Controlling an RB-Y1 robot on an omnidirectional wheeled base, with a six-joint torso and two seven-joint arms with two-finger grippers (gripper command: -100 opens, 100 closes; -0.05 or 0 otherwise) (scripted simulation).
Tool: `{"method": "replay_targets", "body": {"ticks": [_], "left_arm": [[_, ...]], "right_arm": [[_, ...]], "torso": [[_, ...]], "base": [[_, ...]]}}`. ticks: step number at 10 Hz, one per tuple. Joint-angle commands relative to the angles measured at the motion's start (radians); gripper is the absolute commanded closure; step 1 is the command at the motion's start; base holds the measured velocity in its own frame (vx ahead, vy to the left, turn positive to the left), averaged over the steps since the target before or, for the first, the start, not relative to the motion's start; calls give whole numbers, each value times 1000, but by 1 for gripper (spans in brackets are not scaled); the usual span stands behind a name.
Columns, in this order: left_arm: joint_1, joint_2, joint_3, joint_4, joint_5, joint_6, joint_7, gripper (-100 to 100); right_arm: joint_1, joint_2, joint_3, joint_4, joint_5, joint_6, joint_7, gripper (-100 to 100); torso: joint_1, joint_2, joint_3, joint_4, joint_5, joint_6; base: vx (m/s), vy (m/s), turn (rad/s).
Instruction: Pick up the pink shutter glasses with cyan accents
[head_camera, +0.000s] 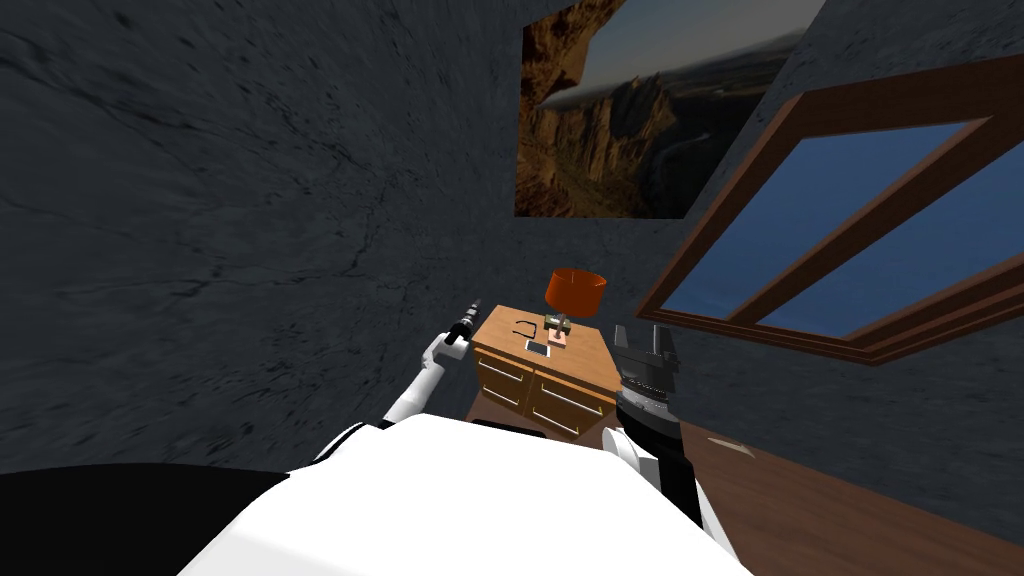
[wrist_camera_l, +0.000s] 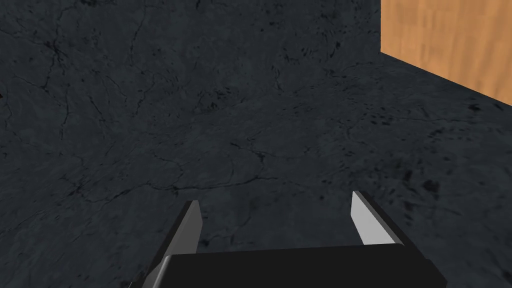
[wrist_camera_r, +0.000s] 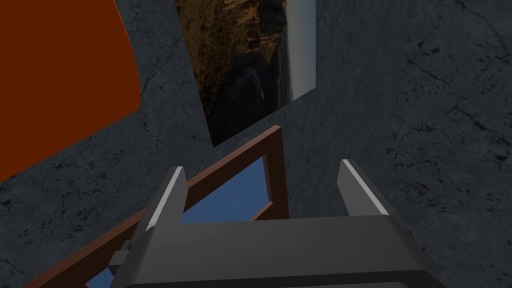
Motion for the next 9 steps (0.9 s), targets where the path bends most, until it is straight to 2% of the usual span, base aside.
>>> {"method": "replay_targets", "body": {"ticks": [1,2,3,4,5,6,7,9], "left_arm": [[-50,4,-2,50,8,50,2,-100],[-55,4,-2,78,8,57,2,-100],[-100,3,-3,117,14,90,3,-100],[-106,3,-3,140,14,102,3,-100],[-151,1,-4,176,22,142,4,-100],[-157,1,-4,200,22,147,4,-100],[-197,-1,-5,229,32,190,4,-100],[-206,-1,-5,270,32,190,4,-100]], "right_arm": [[0,0,0,0,0,0,0,0],[0,0,0,0,0,0,0,0],[0,0,0,0,0,0,0,0],[0,0,0,0,0,0,0,0],[0,0,0,0,0,0,0,0],[0,0,0,0,0,0,0,0],[0,0,0,0,0,0,0,0],[0,0,0,0,0,0,0,0]], "torso": [[0,0,0,0,0,0],[0,0,0,0,0,0],[0,0,0,0,0,0],[0,0,0,0,0,0],[0,0,0,0,0,0],[-1,0,0,0,0,0],[-1,0,0,0,0,0],[-1,0,0,0,0,0]], "base": [[4,15,-18],[4,13,-13],[6,16,-25],[4,14,-19],[5,12,-44],[6,11,-26],[8,8,-56],[4,4,-16]]}}
